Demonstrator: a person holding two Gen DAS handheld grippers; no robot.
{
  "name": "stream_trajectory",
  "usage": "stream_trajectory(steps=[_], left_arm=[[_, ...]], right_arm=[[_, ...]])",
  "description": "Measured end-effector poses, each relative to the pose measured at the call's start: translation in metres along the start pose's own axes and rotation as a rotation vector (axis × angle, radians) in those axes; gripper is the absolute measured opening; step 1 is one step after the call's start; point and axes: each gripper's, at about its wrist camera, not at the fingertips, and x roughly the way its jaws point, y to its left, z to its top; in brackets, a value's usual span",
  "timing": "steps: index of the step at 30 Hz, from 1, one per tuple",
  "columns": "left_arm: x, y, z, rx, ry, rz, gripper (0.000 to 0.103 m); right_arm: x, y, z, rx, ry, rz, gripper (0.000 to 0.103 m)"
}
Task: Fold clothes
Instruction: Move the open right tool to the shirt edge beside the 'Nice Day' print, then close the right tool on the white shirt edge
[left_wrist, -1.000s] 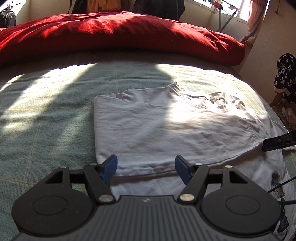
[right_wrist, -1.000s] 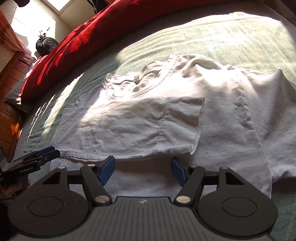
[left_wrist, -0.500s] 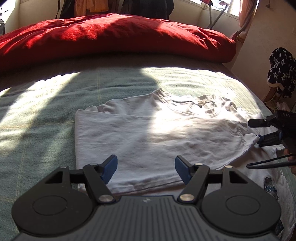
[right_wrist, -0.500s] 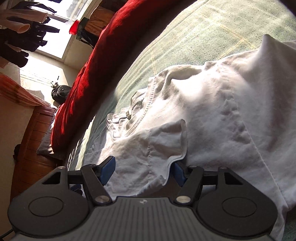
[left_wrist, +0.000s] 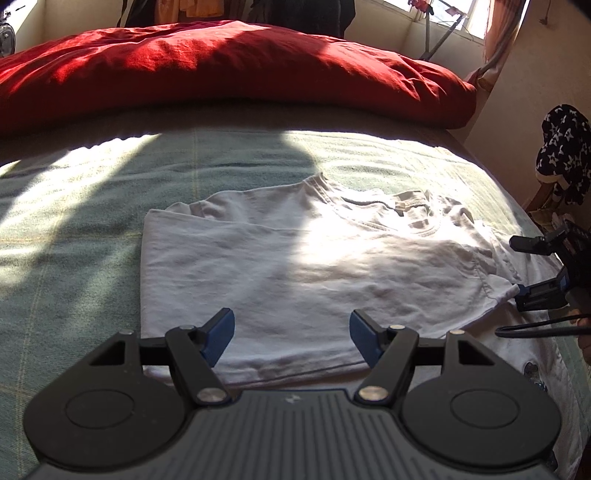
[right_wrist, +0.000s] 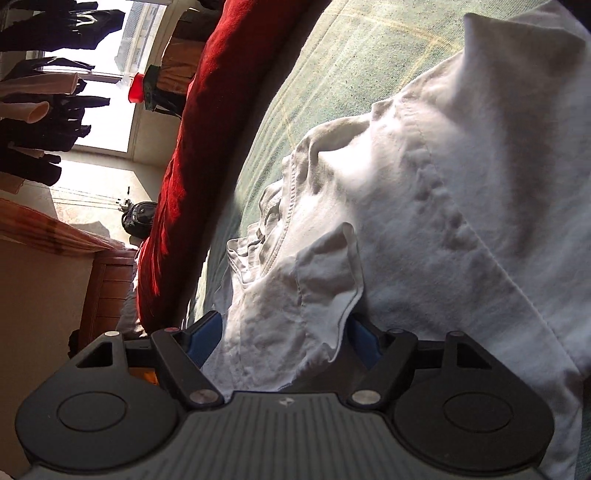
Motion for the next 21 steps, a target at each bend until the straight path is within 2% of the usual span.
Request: stream_trajectory(steps=[5,10,13,14,15,21], left_arm=[[0.001,-0.001,-0.001,0.002,0.006,0.000,0.069],[0.001,-0.001,-0.002,0.004,0.008,0.000,0.069],[0.002,0.001,-0.002,-0.008,0.008,0.002,0.069],[0.002,0.001,-0.002,-0.009,0.007,0.005,0.069],[0.003,0.001,-0.002,-0.009,0.007,0.006,0.069],[0.003,-0.001,-0.002,0.006,0.017,0.006,0.069]], right_arm=[[0.027,0.011,0.023,-0.068,0.039,0.009,0.078],[0.016,0.010,0.011,-0.075,0.054,-0.067,0.059],[0.013,0.001,0.005,-0.048,0.044,-0.109,0.031],[0.014,-0.002,0.006,-0.037,0.043,-0.129,0.009],[0.016,-0.005,0.007,-0.025,0.043,-0.149,0.003],[0.011,0.024,0.006,-0.113,0.030,-0.209,0.005]])
